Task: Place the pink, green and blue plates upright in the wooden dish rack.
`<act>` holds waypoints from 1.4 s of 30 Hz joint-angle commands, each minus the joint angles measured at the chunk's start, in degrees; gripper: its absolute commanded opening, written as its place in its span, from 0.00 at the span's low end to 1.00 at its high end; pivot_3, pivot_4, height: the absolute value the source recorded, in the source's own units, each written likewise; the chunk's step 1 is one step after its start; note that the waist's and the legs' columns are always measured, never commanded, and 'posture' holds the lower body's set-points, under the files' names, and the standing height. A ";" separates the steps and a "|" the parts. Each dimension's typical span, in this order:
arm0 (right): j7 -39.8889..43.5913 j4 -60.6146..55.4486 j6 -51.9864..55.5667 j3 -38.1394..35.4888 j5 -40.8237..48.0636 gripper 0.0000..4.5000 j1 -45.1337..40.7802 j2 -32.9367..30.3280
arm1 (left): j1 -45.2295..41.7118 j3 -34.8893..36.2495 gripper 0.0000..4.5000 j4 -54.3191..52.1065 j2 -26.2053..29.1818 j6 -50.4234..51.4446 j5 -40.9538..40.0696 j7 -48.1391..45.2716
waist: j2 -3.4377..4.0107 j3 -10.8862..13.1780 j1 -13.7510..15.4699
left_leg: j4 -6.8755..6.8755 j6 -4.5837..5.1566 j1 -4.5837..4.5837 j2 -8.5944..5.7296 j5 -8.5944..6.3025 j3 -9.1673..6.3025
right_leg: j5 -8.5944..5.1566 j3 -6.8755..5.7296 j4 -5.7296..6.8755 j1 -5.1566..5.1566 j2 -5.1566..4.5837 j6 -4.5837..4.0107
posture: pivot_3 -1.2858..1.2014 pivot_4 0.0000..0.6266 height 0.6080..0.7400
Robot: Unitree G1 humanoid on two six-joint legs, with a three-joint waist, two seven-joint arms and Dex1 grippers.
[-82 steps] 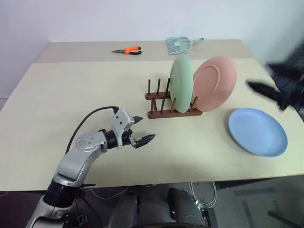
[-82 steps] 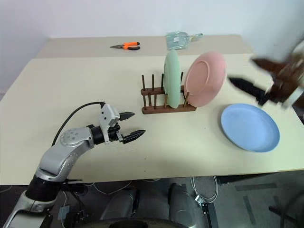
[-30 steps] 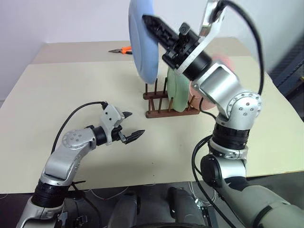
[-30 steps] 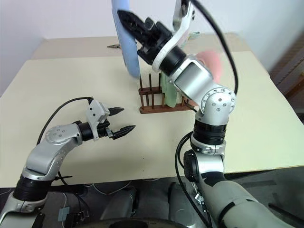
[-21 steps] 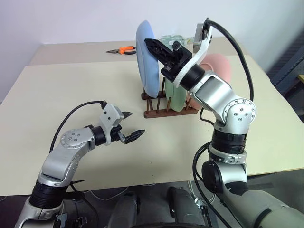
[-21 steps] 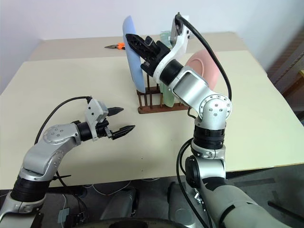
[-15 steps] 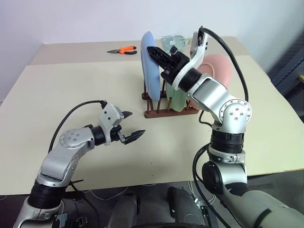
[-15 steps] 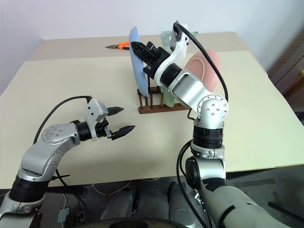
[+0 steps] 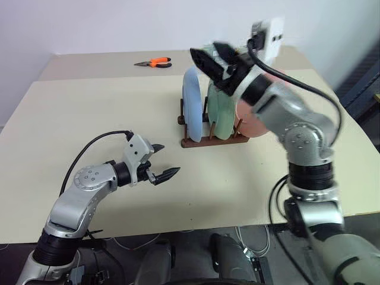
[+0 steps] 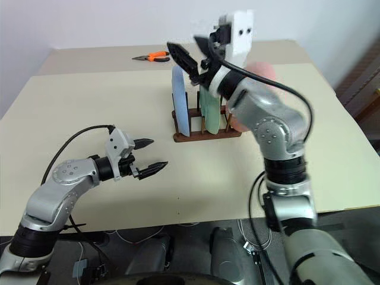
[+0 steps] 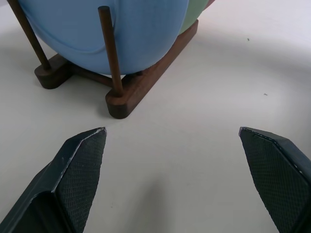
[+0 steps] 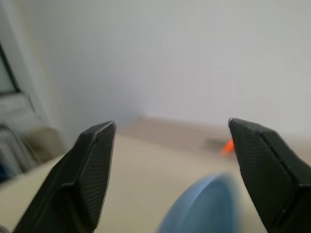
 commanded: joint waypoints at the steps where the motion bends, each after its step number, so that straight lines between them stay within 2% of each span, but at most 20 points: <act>1: 11.68 -7.62 0.13 -10.66 6.85 0.85 7.88 -7.56 | 0.13 1.29 1.00 -0.32 0.30 -2.47 1.04 0.47 | -0.14 -0.07 0.50 | 0.00 0.00 -0.01 0.01 0.00 -0.07 | -0.02 -0.06 -0.03 0.07 -0.01 0.00 | 0.52 0.24 1.00; 4: 19.69 -9.09 4.00 -21.09 11.34 0.85 22.59 -15.70 | 0.75 2.78 1.00 1.82 0.47 -4.13 1.54 0.77 | -0.20 -0.08 1.01 | 0.06 0.03 -0.03 -0.02 -0.02 -0.12 | -0.12 -0.11 -0.16 0.21 -0.08 -0.14 | 0.52 0.24 1.00; 6: 24.70 -7.44 3.34 -25.89 8.21 0.85 33.78 -19.99 | 1.18 3.28 1.00 3.10 0.72 -5.31 2.42 1.04 | -0.20 -0.07 1.44 | 0.10 0.08 -0.02 -0.03 -0.05 -0.02 | -0.13 -0.05 -0.19 0.22 -0.11 -0.16 | 0.52 0.24 1.00; 8: 27.42 -4.63 0.78 -27.90 3.51 0.85 43.13 -21.65 | 1.87 3.77 1.00 4.97 1.42 -6.60 3.76 1.22 | -0.18 -0.07 1.54 | 0.09 0.09 0.02 -0.01 -0.06 0.08 | -0.14 -0.01 -0.16 0.20 -0.12 -0.15 | 0.52 0.24 1.00; 10: 29.25 -1.95 -3.21 -27.46 -1.07 0.85 47.31 -22.27 | 2.22 3.74 1.00 6.22 1.83 -7.52 4.74 1.20 | -0.12 -0.06 1.15 | 0.09 0.09 0.06 0.04 -0.06 0.20 | -0.13 0.04 -0.12 0.16 -0.10 -0.17 | 0.52 0.24 1.00; 12: 27.57 2.02 -5.29 -26.55 -4.36 0.85 46.27 -21.61 | 2.83 4.43 1.00 7.05 2.11 -7.99 4.61 0.85 | -0.01 -0.01 0.38 | 0.09 0.08 0.10 0.09 -0.06 0.36 | -0.11 0.08 -0.10 0.16 -0.10 -0.19 | 0.52 0.24 1.00; 15: 23.20 12.58 -12.70 -22.83 -13.99 0.85 39.39 -21.28 | 3.36 4.18 1.00 7.25 2.20 -8.42 4.61 0.22 | -0.03 0.01 -0.16 | 0.10 0.06 0.09 0.23 -0.07 0.57 | -0.10 0.09 -0.12 0.15 -0.10 -0.20 | 0.52 0.24 1.00; 16: 22.75 17.08 -14.12 -20.89 -16.96 0.80 36.80 -21.82 | 3.58 4.05 1.00 7.23 2.14 -8.62 4.76 0.10 | -0.02 0.01 -0.09 | 0.09 0.06 0.10 0.25 -0.07 0.61 | -0.09 0.10 -0.13 0.13 -0.11 -0.22 | 0.52 0.24 1.00; 18: 22.63 24.50 -19.03 -17.03 -23.00 0.68 32.02 -22.83 | 3.81 4.01 1.00 6.33 1.87 -8.27 4.65 0.31 | -0.04 0.01 0.06 | 0.09 0.07 0.15 0.25 -0.07 0.61 | -0.06 0.08 -0.13 0.07 -0.10 -0.25 | 0.52 0.24 1.00; 24: 25.96 28.24 -24.62 -12.11 -26.14 0.05 22.03 -21.20 | 4.09 4.79 1.00 4.83 1.43 -7.29 3.99 1.16 | -0.02 0.04 0.30 | 0.05 0.08 0.05 0.20 -0.07 0.60 | 0.11 0.10 -0.15 -0.01 -0.11 -0.46 | 0.52 0.24 1.00; 25: 26.15 28.52 -25.31 -11.69 -26.67 0.01 21.28 -21.06 | 4.02 4.76 1.00 4.77 1.38 -7.15 4.01 1.25 | -0.02 0.03 0.29 | 0.06 0.08 0.07 0.19 -0.06 0.60 | 0.11 0.11 -0.15 0.01 -0.12 -0.45 | 0.52 0.24 1.00; 29: 29.06 23.74 -23.14 -10.41 -24.71 0.01 19.52 -20.34 | 4.60 4.73 1.00 4.78 1.09 -7.53 4.30 1.57 | -0.04 0.03 0.36 | 0.08 0.08 0.11 0.19 -0.07 0.57 | 0.03 0.09 -0.14 0.08 -0.11 -0.33 | 0.52 0.24 1.00; 35: 32.92 15.57 -19.68 -10.26 -22.13 0.01 22.61 -20.38 | 5.52 4.14 1.00 2.94 0.09 -6.90 4.17 2.45 | -0.04 0.03 0.40 | 0.08 0.08 0.10 0.19 -0.07 0.54 | 0.10 0.09 -0.14 0.08 -0.12 -0.44 | 0.52 0.24 1.00; 42: 31.43 12.94 -17.36 -10.09 -23.76 0.01 27.02 -20.26 | 4.53 3.02 1.00 3.17 -0.69 -6.67 4.84 2.56 | -0.04 0.03 0.39 | 0.10 0.08 0.10 0.19 -0.07 0.55 | 0.06 0.09 -0.13 0.08 -0.11 -0.38 | 0.52 0.24 1.00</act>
